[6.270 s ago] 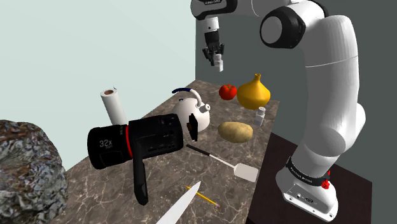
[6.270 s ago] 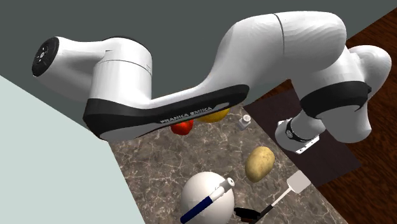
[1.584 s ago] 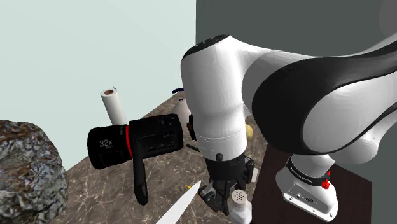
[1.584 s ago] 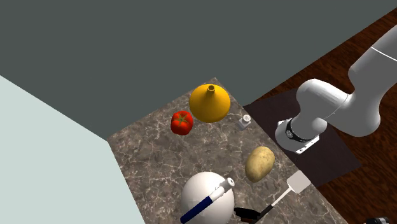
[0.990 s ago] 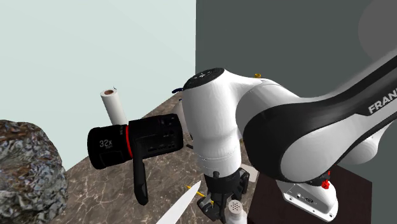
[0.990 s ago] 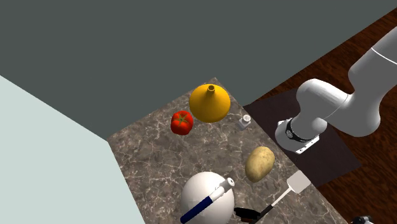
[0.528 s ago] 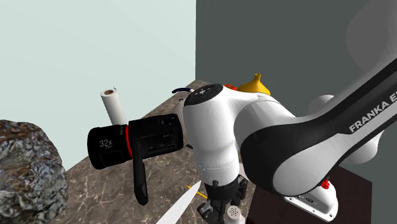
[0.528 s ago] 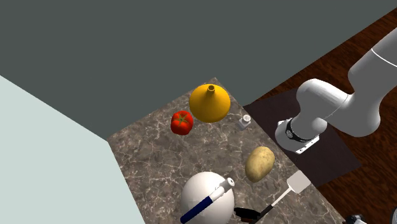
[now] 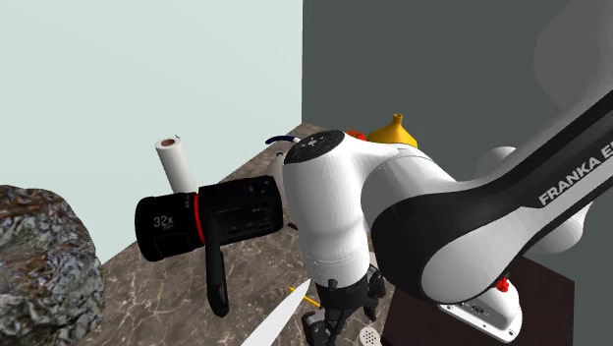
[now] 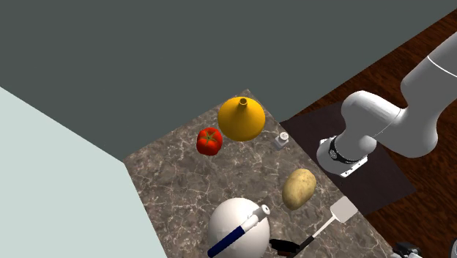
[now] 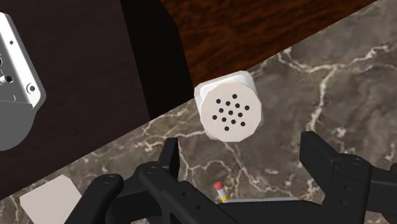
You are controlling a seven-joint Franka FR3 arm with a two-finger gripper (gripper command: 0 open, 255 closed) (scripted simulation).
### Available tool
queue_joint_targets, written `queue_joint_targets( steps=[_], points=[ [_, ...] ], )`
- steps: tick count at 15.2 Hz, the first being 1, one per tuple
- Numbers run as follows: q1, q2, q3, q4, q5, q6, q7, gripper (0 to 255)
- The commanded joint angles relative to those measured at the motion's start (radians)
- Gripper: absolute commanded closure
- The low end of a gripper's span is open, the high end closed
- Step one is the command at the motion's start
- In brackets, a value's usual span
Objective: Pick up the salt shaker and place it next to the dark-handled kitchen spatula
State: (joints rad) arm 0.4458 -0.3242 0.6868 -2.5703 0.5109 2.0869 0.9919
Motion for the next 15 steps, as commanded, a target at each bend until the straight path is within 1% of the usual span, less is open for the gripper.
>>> queue_joint_targets(
  steps=[1, 3, 7, 15],
  points=[
    [0.0, 0.0, 0.0, 0.0, 0.0, 0.0, 0.0, 0],
    [0.0, 0.0, 0.0, 0.0, 0.0, 0.0, 0.0, 0],
    [-0.013, -0.059, -0.051, 0.084, -0.029, -0.145, 0.0, 0],
    [-0.013, -0.059, -0.051, 0.084, -0.029, -0.145, 0.0, 0]
  ],
)
